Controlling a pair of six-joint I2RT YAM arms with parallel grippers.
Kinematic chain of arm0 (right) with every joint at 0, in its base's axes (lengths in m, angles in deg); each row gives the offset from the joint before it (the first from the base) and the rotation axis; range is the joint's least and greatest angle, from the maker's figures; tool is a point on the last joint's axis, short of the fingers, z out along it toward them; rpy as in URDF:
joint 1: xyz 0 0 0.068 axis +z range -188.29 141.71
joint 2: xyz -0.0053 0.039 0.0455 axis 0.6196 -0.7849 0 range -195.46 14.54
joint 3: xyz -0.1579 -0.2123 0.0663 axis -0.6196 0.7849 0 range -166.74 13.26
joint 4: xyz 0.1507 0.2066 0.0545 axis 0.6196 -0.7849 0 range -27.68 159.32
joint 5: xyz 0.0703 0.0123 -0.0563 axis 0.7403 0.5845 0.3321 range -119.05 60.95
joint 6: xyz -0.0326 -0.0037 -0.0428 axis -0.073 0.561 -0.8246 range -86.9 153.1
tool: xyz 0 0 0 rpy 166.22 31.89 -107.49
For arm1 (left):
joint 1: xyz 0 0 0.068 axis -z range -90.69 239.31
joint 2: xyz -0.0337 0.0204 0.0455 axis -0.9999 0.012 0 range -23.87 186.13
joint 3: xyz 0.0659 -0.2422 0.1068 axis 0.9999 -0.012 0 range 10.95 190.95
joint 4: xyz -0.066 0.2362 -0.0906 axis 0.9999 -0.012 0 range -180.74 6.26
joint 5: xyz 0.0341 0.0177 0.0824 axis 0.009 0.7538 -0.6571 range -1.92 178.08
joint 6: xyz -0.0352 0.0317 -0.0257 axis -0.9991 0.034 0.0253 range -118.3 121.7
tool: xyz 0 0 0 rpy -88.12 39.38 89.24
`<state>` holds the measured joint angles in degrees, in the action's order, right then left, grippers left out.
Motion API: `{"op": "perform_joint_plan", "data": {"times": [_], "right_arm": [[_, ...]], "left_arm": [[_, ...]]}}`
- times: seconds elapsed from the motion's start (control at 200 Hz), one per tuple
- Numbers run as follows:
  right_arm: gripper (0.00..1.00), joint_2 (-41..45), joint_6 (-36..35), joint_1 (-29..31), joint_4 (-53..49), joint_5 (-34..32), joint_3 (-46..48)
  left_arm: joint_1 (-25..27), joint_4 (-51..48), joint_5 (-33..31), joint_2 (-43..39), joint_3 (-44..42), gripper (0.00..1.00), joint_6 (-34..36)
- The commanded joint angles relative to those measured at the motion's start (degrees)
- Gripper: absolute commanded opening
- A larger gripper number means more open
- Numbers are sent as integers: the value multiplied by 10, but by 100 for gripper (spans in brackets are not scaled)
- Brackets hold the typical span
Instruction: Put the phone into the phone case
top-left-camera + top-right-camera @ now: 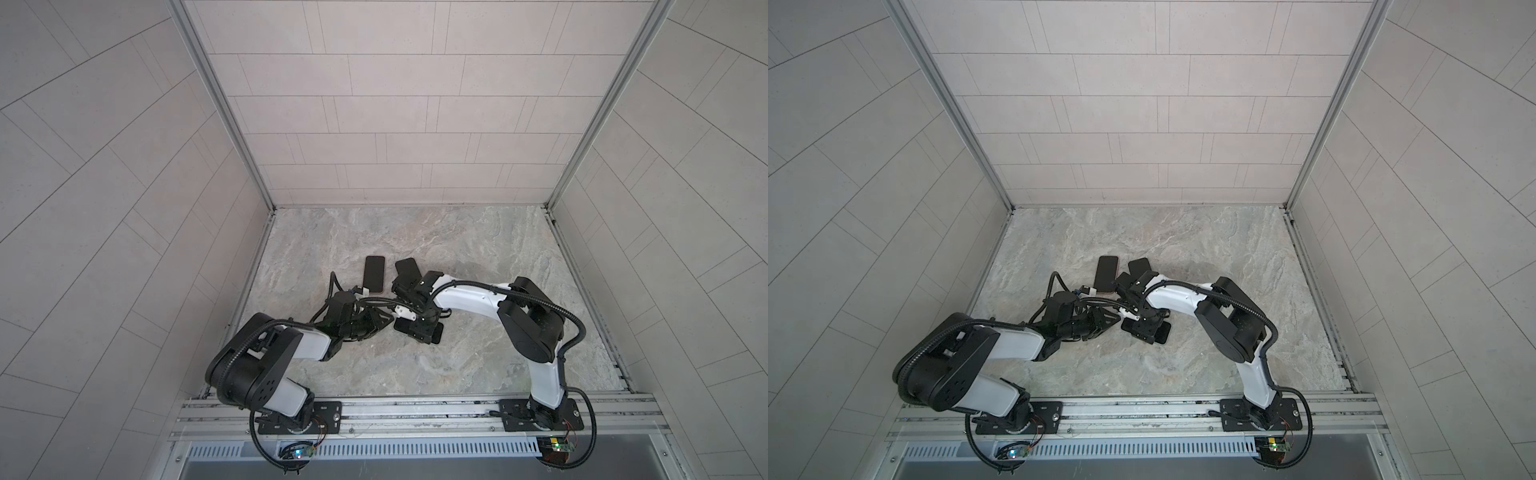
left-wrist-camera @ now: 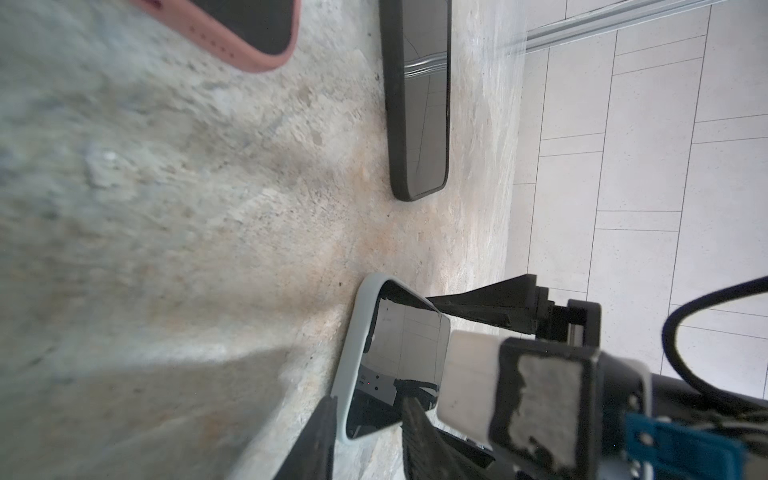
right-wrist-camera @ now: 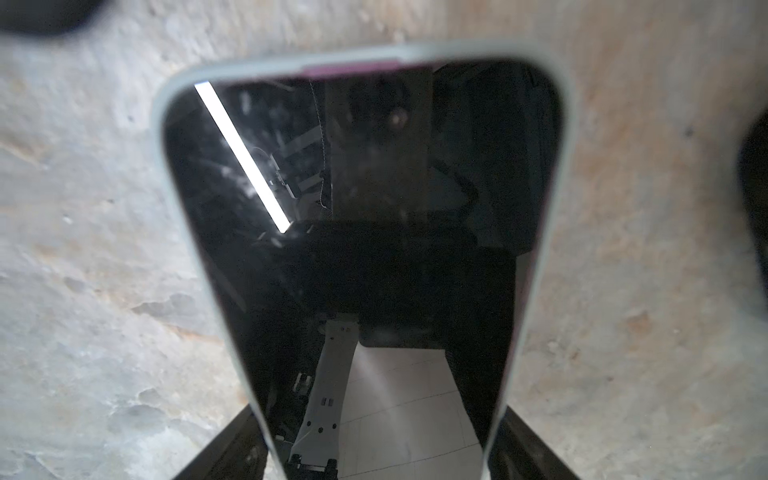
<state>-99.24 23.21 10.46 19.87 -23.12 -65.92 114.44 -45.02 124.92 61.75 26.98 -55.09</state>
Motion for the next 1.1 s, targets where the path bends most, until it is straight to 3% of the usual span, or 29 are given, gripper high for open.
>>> {"op": "perform_joint_plan", "data": {"times": [0.0, 0.135, 0.305, 0.48, 0.55, 0.68, 0.831, 0.951, 1.096], "right_arm": [[72, -14, 2, 3, -12, -3, -4], [58, 20, 23, 2, 5, -7, 8], [57, 119, 76, -25, 53, -5, 35], [57, 172, 153, -119, 76, 16, 32], [53, 168, 189, -166, 74, 30, 20], [55, 147, 236, -221, 74, 27, -2], [56, 101, 294, -258, 60, -9, -43], [59, 50, 317, -282, 57, 29, -72], [59, 5, 344, -284, 52, 24, -109]], "left_arm": [[-4, 8, 2, -2, -7, 34, 1], [-4, 8, 1, -4, -8, 34, 1], [-4, 10, 2, 1, -6, 34, 1], [-4, 14, 3, 2, -7, 34, 0], [-4, 14, 3, 0, -7, 34, 0], [-5, 17, 2, -2, -10, 34, -1], [-5, 16, 3, -2, -10, 34, -1], [-6, 20, 5, 0, -10, 34, -1], [-6, 21, 5, 1, -10, 34, -2]]}}
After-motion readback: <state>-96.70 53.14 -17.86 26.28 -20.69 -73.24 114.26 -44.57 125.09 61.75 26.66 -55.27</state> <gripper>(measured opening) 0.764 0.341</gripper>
